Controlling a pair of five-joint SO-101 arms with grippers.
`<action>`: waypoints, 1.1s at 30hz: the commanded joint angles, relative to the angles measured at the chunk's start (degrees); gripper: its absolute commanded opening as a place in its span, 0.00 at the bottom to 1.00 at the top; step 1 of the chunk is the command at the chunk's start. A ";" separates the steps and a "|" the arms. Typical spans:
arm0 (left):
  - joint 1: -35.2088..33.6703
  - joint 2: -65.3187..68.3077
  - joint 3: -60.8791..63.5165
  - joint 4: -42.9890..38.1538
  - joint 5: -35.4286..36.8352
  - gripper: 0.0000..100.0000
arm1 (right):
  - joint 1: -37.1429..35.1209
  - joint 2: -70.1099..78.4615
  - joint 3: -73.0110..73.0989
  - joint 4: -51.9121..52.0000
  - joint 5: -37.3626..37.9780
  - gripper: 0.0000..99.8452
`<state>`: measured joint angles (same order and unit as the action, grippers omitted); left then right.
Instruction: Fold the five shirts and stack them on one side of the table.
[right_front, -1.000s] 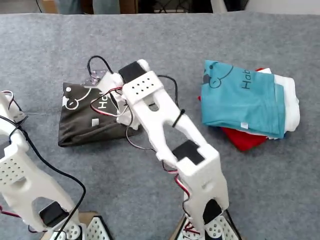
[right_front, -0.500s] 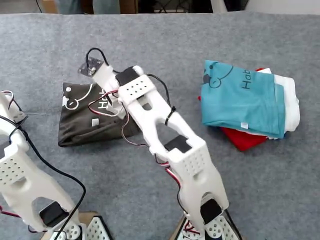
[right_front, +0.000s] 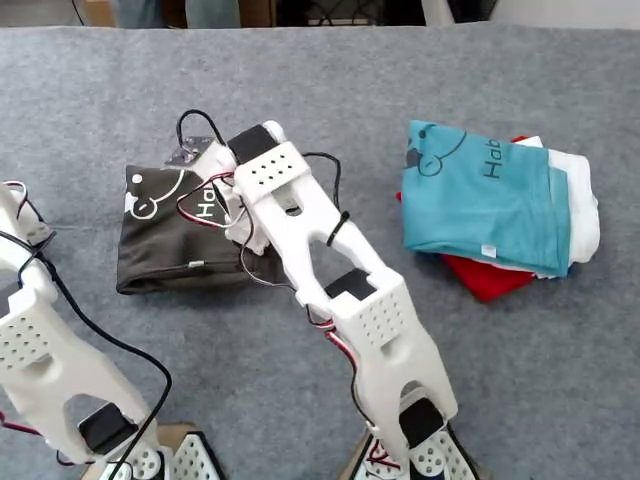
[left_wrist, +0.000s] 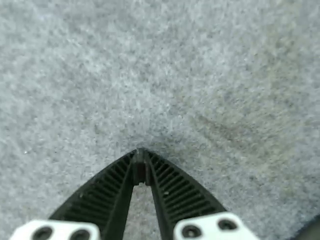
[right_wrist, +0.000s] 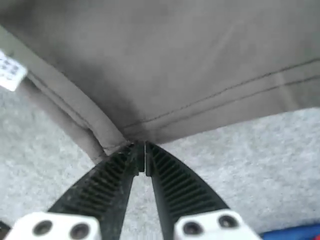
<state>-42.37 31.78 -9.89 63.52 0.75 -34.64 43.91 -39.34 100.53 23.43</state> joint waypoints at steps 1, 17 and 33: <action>0.84 -1.05 -0.75 -1.14 0.00 0.03 | -0.18 -3.12 5.67 0.70 -0.09 0.01; 2.51 -6.68 -4.62 7.82 0.00 0.03 | 11.34 -21.58 10.95 -3.60 1.41 0.01; 31.96 -18.90 -2.15 14.68 -5.19 0.03 | 22.15 -21.49 5.58 -2.90 -2.20 0.01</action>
<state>-11.69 11.03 -13.49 82.51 -3.38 -13.63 25.80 -31.78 97.36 21.85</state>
